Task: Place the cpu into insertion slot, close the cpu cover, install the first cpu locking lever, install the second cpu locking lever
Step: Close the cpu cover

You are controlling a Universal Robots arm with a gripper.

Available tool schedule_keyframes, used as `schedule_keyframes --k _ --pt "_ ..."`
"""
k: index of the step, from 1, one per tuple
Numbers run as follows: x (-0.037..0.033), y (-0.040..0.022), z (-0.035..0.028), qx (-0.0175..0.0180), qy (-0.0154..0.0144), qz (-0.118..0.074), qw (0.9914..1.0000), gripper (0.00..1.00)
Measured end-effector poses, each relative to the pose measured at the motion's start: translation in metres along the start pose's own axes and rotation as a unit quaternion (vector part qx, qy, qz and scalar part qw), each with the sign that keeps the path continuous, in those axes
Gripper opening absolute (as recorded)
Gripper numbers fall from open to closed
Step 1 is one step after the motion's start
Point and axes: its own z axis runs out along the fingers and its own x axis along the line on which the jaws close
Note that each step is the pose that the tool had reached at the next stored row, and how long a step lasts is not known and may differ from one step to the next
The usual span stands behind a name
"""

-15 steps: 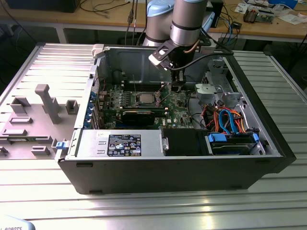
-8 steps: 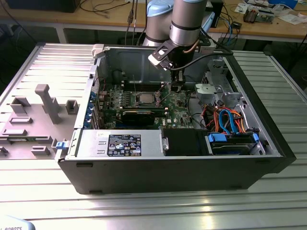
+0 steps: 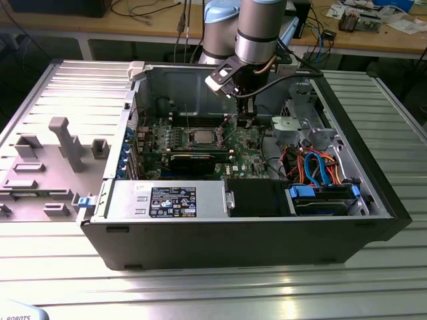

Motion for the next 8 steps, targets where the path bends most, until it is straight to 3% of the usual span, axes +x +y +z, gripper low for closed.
schedule_keyframes --k 8 --pt "0.0000 -0.0040 0.0001 0.0000 0.0000 0.000 1.00000 0.11"
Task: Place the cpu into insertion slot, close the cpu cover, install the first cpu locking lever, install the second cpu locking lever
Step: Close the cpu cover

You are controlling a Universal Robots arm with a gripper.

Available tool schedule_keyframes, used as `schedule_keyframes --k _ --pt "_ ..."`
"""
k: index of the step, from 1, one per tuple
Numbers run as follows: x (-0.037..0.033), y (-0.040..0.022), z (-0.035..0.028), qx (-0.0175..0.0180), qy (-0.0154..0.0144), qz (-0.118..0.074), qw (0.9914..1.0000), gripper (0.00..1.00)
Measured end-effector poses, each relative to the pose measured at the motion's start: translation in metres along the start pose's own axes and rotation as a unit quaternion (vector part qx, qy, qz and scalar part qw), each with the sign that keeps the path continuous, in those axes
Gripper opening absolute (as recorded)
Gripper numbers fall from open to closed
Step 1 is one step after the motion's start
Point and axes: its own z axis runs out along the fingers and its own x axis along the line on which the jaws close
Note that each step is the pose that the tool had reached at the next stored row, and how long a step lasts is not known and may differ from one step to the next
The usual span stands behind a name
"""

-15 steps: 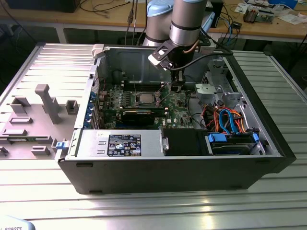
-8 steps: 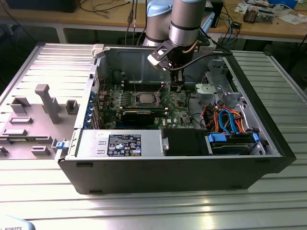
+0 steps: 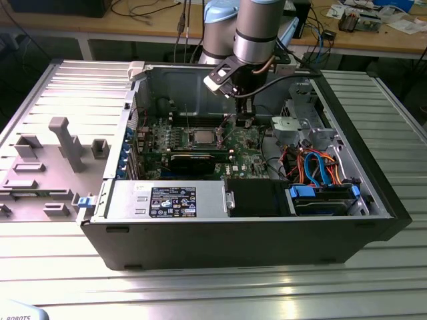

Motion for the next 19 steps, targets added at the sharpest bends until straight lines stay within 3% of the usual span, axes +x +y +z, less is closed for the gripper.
schedule_keyframes --k 11,19 --pt "0.0000 -0.0024 0.0004 0.0000 -0.0001 0.000 1.00000 0.11" --pt "0.0000 -0.0113 0.0006 0.0000 -0.0001 0.000 1.00000 0.11"
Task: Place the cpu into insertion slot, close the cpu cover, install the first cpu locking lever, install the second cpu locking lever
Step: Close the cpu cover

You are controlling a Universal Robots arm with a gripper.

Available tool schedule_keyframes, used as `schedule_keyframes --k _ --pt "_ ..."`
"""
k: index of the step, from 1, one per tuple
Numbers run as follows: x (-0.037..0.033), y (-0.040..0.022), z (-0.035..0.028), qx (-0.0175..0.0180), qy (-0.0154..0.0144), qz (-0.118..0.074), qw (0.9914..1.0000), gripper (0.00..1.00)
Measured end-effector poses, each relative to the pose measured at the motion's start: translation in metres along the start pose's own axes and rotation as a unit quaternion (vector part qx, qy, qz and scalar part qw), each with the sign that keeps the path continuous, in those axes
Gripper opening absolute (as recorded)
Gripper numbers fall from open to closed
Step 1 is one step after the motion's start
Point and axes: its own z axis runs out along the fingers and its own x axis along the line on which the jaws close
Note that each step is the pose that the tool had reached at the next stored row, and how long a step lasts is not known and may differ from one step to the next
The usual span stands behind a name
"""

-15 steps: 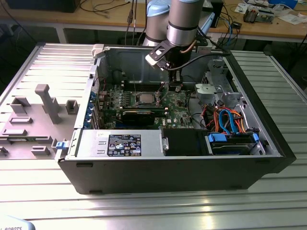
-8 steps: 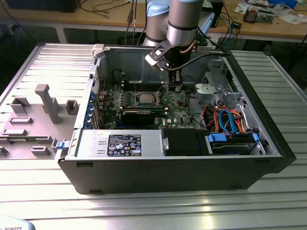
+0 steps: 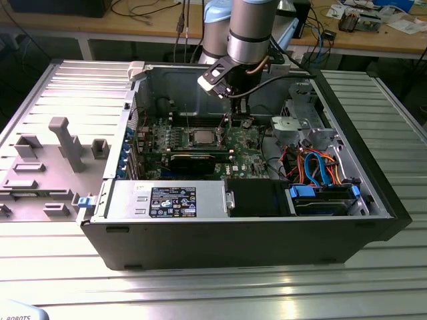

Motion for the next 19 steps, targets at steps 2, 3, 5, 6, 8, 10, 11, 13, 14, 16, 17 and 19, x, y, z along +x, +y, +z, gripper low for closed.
schedule_keyframes --k 2,3,5,6,8,10,11,13,14,16,17,19 --pt "0.0000 -0.0024 0.0001 0.0000 0.0000 0.000 1.00000 0.11" --pt "0.0000 -0.0033 0.0001 0.0000 0.0000 0.000 1.00000 0.11" --pt "0.0001 -0.0061 0.0003 0.0000 0.0000 0.000 1.00000 0.11" --pt "0.0001 -0.0078 0.0003 0.0000 0.0000 0.000 1.00000 0.11" --pt "0.0001 -0.0098 0.0004 0.0000 0.0000 0.000 1.00000 0.11" --pt "0.0001 -0.0108 0.0005 0.0000 0.0000 0.000 1.00000 0.11" --pt "0.0001 -0.0110 0.0005 0.0000 0.0000 0.000 1.00000 0.11" --pt "0.0001 -0.0111 0.0005 0.0000 0.0000 0.000 1.00000 0.11" --pt "0.0001 -0.0113 0.0006 0.0000 0.0000 0.000 1.00000 0.11" --pt "0.0001 -0.0114 0.0006 0.0000 0.0000 0.000 1.00000 0.11" --pt "0.0001 -0.0114 0.0006 0.0000 0.0001 0.000 1.00000 0.11" --pt "0.0000 -0.0115 0.0006 0.0000 0.0000 0.000 1.00000 0.11"
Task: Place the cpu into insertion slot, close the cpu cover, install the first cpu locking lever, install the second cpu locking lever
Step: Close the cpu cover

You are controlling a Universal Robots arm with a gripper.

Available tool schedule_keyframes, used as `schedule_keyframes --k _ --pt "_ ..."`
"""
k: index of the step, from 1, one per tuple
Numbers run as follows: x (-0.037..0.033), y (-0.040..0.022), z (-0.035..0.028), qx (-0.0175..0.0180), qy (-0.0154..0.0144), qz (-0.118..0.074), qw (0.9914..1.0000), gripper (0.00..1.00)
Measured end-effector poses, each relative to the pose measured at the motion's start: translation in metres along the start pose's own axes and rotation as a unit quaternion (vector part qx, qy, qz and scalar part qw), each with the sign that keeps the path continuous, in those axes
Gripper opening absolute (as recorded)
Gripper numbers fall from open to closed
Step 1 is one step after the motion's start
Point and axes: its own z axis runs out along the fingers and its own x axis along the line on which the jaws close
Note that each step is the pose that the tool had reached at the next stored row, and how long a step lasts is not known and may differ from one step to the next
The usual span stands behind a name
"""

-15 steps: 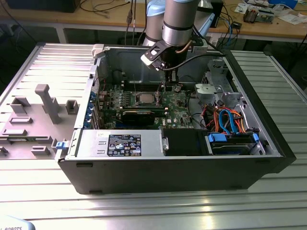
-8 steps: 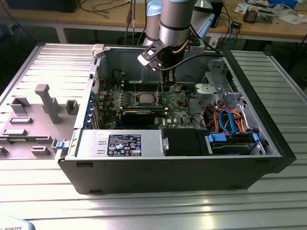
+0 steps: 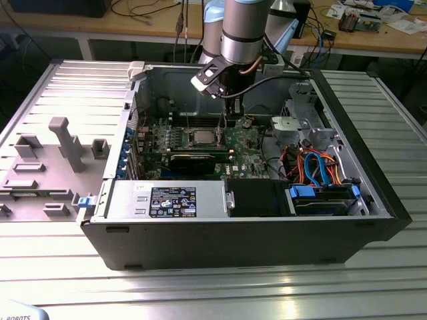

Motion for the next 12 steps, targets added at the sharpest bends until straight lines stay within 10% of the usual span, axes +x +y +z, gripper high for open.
schedule_keyframes --k 12 --pt "-0.0001 -0.0030 0.0004 0.0000 0.0000 0.000 1.00000 0.11"
